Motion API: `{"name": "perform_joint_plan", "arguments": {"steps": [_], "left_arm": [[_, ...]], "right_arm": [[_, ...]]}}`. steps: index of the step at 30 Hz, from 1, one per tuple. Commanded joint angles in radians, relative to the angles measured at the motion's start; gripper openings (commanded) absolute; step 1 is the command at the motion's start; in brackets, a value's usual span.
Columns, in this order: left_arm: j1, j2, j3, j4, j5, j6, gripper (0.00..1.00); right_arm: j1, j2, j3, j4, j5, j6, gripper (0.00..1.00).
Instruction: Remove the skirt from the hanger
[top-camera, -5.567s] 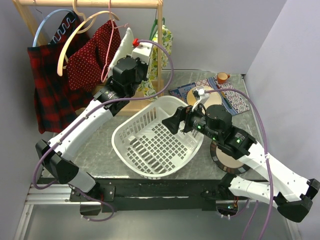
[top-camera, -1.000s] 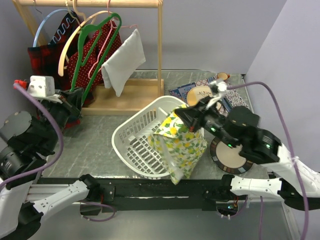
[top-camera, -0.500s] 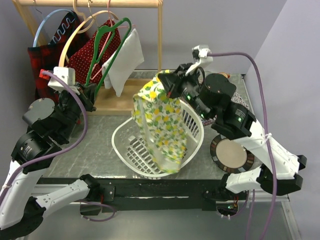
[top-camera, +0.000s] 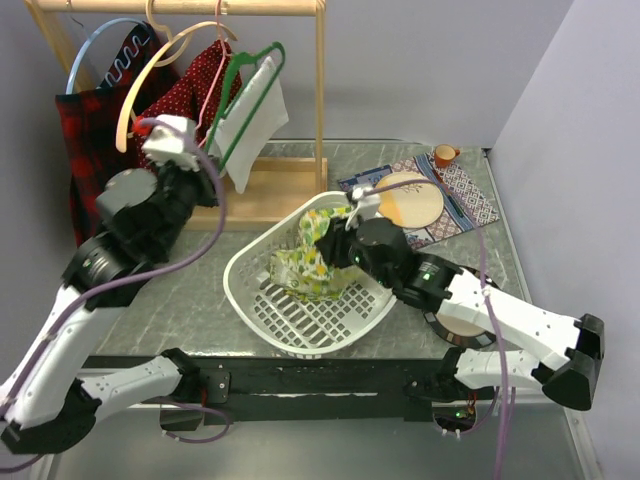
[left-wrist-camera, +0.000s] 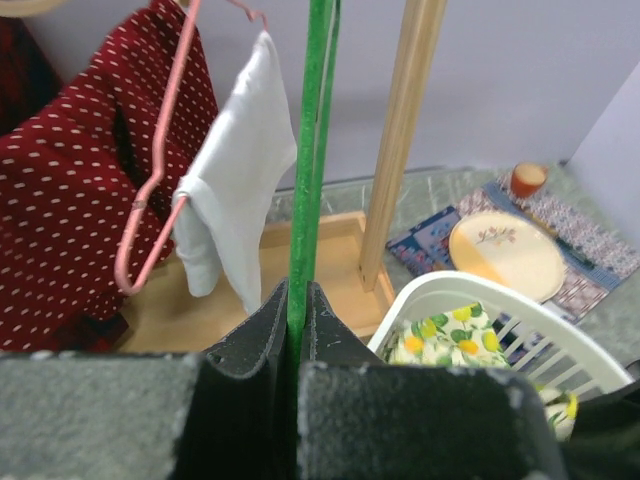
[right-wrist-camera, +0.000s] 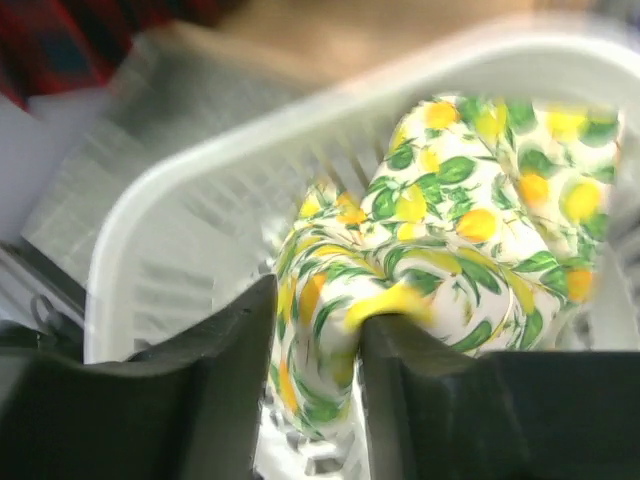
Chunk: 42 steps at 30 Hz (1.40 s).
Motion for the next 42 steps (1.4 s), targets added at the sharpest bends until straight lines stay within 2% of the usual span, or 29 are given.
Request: {"name": "perform_joint_plan", "arguments": {"steps": [1,4,7,11,19,24,30,33,34,36,37,40,42], "left_arm": [[0.003,0.072,0.066,0.101,0.022,0.034,0.01],[0.005,0.132,0.091,0.14,0.022,0.061,0.01],[0.005,0.192,0.114,0.194,0.024,0.087,0.01],[0.014,0.273,0.177,0.206,0.001,0.138,0.01],[0.08,0.411,0.269,0.231,0.088,0.112,0.01],[0.103,0.445,0.254,0.239,0.157,0.048,0.01],[0.117,0.443,0.214,0.226,0.165,0.017,0.01],[0.118,0.431,0.203,0.214,0.2,0.003,0.23],[0.118,0.427,0.205,0.21,0.205,-0.001,0.39],[0.118,0.41,0.202,0.194,0.202,-0.003,0.56],[0.118,0.402,0.203,0.187,0.202,0.002,0.69],[0.118,0.368,0.203,0.144,0.203,0.003,0.84],[0.118,0.327,0.195,0.121,0.211,0.0,0.91]], "right_arm": [[0.0,0.0,0.049,-0.061,0.046,0.047,0.7],[0.001,-0.001,0.108,-0.166,0.077,0.035,0.89],[0.001,-0.072,0.083,-0.154,0.052,0.018,1.0],[0.0,-0.182,0.03,-0.117,0.02,0.015,1.0],[0.001,-0.331,-0.05,0.0,-0.049,-0.022,1.0],[0.001,-0.336,-0.055,0.01,-0.06,-0.015,1.0],[0.0,-0.315,-0.052,0.015,-0.141,-0.009,1.0],[0.0,-0.31,-0.049,0.013,-0.144,-0.006,1.0],[0.0,-0.311,-0.05,0.017,-0.141,-0.005,1.0],[0.0,-0.314,-0.055,0.015,-0.133,0.003,1.0],[0.0,-0.314,-0.056,0.015,-0.135,0.006,1.0],[0.0,-0.313,-0.05,0.013,-0.153,0.021,1.0],[0.001,-0.308,-0.041,0.012,-0.17,0.027,1.0]]}}
